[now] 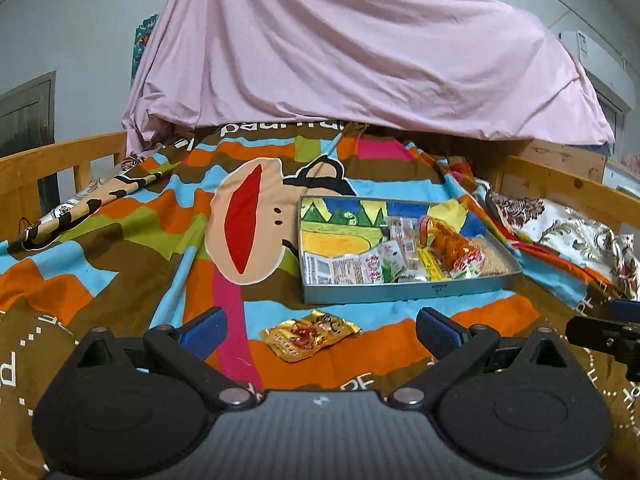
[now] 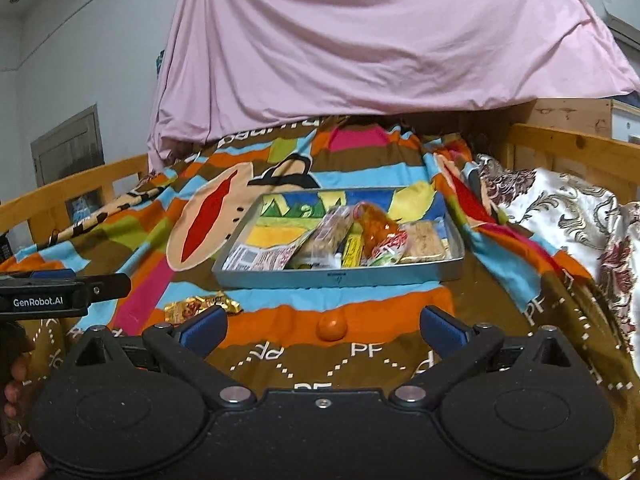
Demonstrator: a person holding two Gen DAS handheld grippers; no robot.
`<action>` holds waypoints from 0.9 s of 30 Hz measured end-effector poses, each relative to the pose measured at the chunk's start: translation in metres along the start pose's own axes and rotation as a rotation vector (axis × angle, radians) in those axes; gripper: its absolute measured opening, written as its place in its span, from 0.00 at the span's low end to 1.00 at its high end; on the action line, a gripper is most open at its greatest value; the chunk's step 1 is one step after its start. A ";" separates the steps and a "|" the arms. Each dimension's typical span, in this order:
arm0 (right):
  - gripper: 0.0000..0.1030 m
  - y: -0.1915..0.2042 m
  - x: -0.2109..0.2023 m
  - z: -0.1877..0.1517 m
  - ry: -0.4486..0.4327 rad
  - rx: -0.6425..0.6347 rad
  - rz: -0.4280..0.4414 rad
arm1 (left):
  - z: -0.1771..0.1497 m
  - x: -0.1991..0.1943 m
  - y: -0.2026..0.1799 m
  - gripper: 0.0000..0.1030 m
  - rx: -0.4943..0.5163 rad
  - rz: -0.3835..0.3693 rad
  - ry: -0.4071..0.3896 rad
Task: Organize snacks
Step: 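Move both grippers down toward the tangerine and gold duck snack packet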
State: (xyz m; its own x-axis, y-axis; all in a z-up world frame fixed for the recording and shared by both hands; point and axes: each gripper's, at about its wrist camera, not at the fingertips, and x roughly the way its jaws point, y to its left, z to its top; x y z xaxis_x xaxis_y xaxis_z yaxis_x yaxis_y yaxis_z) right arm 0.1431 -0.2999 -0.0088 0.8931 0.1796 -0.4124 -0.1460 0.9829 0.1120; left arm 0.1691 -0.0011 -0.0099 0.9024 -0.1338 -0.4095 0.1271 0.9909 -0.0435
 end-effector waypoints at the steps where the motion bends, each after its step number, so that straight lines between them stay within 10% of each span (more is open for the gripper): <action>1: 0.99 0.001 0.002 -0.001 0.005 -0.007 0.001 | -0.001 0.001 0.001 1.00 0.001 0.000 0.003; 27: 0.99 0.003 0.069 -0.011 0.107 -0.065 -0.012 | 0.001 0.075 0.018 1.00 0.154 -0.108 0.151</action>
State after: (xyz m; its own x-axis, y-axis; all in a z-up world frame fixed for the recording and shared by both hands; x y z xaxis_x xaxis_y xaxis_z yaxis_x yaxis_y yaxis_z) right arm 0.1991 -0.2838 -0.0469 0.8449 0.1678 -0.5079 -0.1660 0.9849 0.0493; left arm 0.2392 0.0065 -0.0401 0.8099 -0.2237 -0.5423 0.2908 0.9559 0.0400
